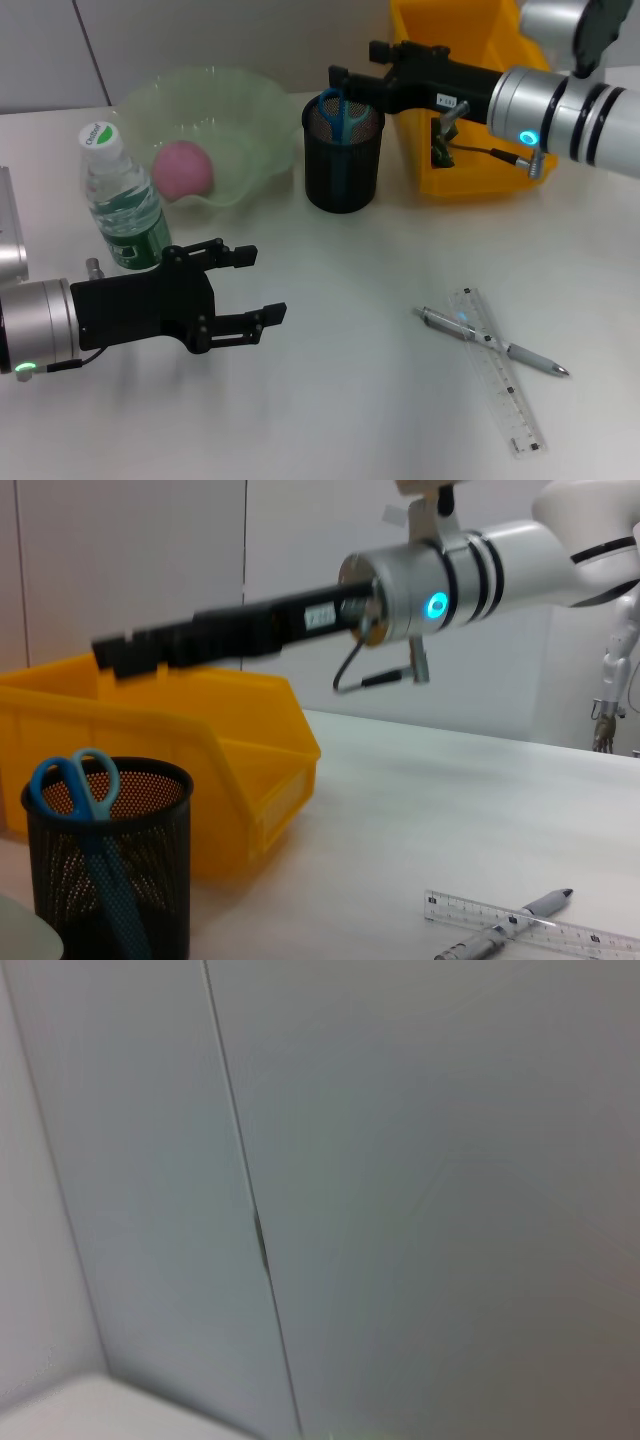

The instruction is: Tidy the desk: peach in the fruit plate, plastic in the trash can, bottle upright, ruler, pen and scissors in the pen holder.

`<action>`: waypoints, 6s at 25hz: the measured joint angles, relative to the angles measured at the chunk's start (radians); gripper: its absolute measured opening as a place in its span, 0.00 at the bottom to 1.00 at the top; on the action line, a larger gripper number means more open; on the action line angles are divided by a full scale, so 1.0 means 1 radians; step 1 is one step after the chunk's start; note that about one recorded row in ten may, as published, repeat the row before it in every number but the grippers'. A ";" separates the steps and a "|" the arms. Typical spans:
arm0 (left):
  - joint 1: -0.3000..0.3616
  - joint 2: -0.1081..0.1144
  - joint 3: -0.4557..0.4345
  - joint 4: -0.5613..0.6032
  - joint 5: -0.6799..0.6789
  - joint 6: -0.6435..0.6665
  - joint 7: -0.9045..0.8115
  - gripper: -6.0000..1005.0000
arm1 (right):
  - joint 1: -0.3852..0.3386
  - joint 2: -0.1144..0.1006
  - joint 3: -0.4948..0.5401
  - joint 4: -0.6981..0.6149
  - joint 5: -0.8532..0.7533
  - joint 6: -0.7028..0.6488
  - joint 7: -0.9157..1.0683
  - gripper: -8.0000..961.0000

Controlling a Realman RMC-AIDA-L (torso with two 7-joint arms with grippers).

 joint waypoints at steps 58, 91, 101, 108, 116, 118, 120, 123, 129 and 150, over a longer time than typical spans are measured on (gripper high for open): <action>-0.009 0.000 0.011 0.005 -0.038 0.007 -0.013 0.77 | 0.290 -0.002 -0.180 -0.265 -1.414 -0.624 1.623 0.78; -0.011 0.003 0.012 0.022 -0.029 0.038 -0.023 0.77 | 0.317 0.005 -0.224 -0.185 -1.406 -0.547 1.666 0.77; -0.011 0.003 0.012 0.024 -0.029 0.039 -0.023 0.77 | 0.311 0.005 -0.224 -0.184 -1.411 -0.543 1.666 0.74; -0.011 0.003 0.012 0.024 -0.029 0.039 -0.023 0.77 | 0.307 0.005 -0.224 -0.182 -1.411 -0.536 1.666 0.72; -0.010 0.003 0.012 0.024 -0.029 0.041 -0.023 0.77 | 0.306 0.005 -0.224 -0.177 -1.409 -0.536 1.666 0.51; -0.009 0.004 0.012 0.024 -0.029 0.045 -0.023 0.77 | 0.306 0.004 -0.224 -0.181 -1.408 -0.536 1.665 0.51; -0.009 0.004 0.012 0.024 -0.029 0.046 -0.023 0.77 | 0.307 0.003 -0.224 -0.183 -1.408 -0.536 1.665 0.51; -0.008 0.005 0.012 0.026 -0.029 0.049 -0.023 0.77 | 0.309 0.002 -0.224 -0.192 -1.408 -0.535 1.665 0.51; -0.002 0.005 0.012 0.034 -0.029 0.049 -0.023 0.77 | 0.307 0.001 -0.224 -0.225 -1.407 -0.545 1.665 0.51; 0.000 0.005 0.012 0.048 -0.026 0.066 -0.023 0.77 | 0.256 0.004 -0.146 -0.253 -1.404 -0.599 1.670 0.51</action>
